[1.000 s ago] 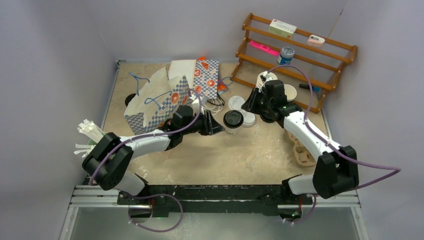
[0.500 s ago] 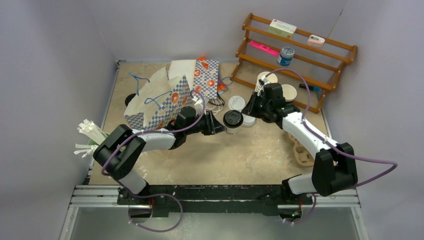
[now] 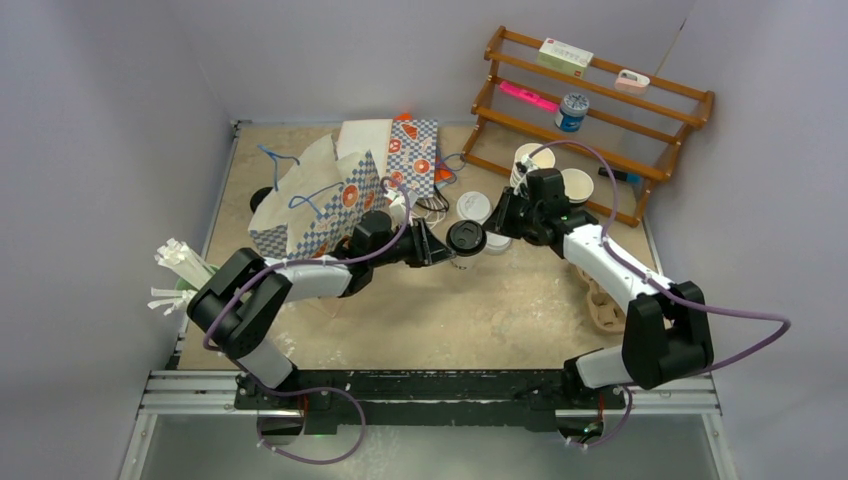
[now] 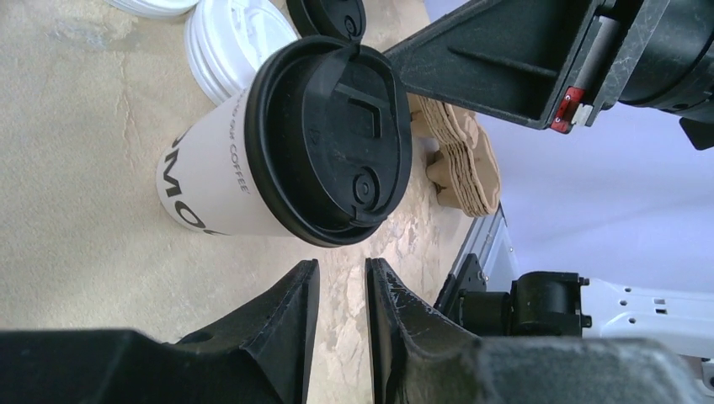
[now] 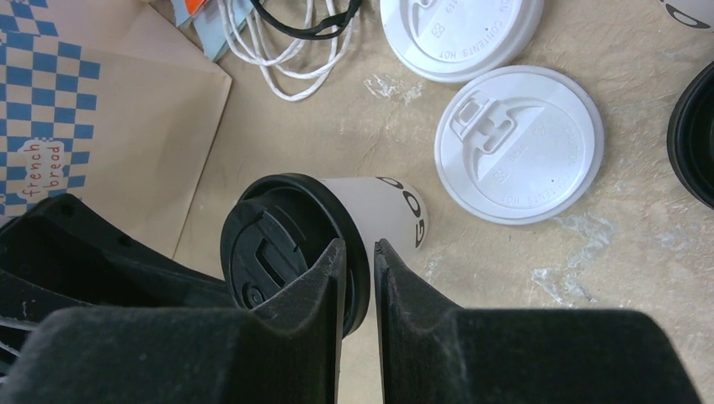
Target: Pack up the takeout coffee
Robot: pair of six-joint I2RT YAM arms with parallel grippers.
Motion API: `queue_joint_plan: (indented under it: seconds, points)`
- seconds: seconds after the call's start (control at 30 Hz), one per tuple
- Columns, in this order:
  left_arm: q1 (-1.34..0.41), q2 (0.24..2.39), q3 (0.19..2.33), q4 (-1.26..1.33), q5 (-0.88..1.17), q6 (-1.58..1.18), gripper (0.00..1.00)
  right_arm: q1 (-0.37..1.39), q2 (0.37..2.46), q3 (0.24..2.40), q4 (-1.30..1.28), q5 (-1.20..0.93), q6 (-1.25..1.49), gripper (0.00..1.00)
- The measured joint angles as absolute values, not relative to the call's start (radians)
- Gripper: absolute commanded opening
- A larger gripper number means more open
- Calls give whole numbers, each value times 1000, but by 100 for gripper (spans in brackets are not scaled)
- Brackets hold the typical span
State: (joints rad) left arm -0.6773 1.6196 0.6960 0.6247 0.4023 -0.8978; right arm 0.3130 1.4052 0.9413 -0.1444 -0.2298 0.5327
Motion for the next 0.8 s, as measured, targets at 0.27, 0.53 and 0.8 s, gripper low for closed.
queue_joint_plan:
  seconds: [0.27,0.53,0.8]
  points:
    - [-649,1639,706,621,416,-898,29,312,1405,941,-143,-236,530,21]
    - [-648,1668,714,628,435,-899,37,311,1405,941,-144,-249,525,21]
    - [-648,1678,716,646,450,-900,38,307,1405,939,-144,-255,522,21]
